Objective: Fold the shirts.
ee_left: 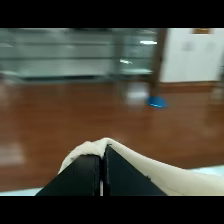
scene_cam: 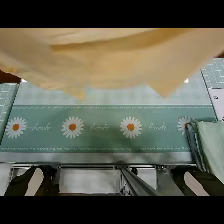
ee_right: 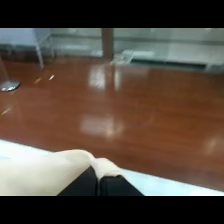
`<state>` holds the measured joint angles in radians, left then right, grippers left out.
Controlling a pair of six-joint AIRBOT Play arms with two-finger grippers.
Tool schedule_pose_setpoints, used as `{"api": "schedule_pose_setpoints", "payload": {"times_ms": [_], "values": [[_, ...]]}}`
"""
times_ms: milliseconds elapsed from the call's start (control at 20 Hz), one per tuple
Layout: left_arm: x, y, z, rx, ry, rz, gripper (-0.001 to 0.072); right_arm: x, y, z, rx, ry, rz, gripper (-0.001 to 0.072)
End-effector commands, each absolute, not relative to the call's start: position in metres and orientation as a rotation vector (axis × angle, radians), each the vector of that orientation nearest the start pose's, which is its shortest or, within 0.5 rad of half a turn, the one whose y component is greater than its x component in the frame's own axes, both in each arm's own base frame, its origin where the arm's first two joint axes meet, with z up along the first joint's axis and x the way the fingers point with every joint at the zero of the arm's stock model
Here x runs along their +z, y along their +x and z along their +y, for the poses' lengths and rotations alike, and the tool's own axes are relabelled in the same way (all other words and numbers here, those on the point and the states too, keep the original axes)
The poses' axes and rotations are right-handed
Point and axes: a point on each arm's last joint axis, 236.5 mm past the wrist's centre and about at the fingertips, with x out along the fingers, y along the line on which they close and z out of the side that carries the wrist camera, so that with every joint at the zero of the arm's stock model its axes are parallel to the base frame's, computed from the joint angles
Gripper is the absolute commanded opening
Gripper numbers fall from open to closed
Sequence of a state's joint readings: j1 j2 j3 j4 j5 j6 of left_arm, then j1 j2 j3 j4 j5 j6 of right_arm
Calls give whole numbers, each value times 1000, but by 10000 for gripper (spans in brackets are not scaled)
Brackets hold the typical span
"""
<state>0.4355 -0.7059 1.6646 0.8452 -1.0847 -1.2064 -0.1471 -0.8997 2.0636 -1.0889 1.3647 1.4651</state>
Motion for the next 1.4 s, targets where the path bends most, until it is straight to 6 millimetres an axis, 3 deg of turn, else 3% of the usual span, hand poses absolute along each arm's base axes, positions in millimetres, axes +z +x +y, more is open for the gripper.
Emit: {"api": "schedule_pose_setpoints", "payload": {"times_ms": [0, 150, 300, 400, 550, 750, 850, 950, 1200, 1350], "values": [[503, 202, -9, 27, 126, -91, 17, 503, 189, 64, 249, 28, 103, 27], [501, 173, -8, 45, 153, -93, 17, 484, 166, 67, 245, 32, 177, 27], [484, 173, 5, 66, 165, -23, 17, 459, 164, 65, 240, 40, 287, 27], [458, 197, 14, 76, 158, 53, 17, 437, 172, 65, 246, 54, 371, 27], [378, 258, 8, 8, 86, 274, 17, 376, 201, 77, 330, 111, 577, 27], [261, 343, -5, -82, -32, 534, 17, 276, 277, 73, 338, 233, 742, 27], [215, 383, -9, -104, -89, 625, 17, 220, 322, 64, 307, 291, 822, 27], [173, 425, -9, -106, -150, 681, 17, 180, 371, 55, 282, 333, 867, 27], [98, 502, -9, -89, -293, 725, 18, 109, 489, 54, 287, 508, 921, 27], [63, 532, -9, -56, -412, 753, 18, 68, 539, 54, 290, 597, 953, 27]]}}
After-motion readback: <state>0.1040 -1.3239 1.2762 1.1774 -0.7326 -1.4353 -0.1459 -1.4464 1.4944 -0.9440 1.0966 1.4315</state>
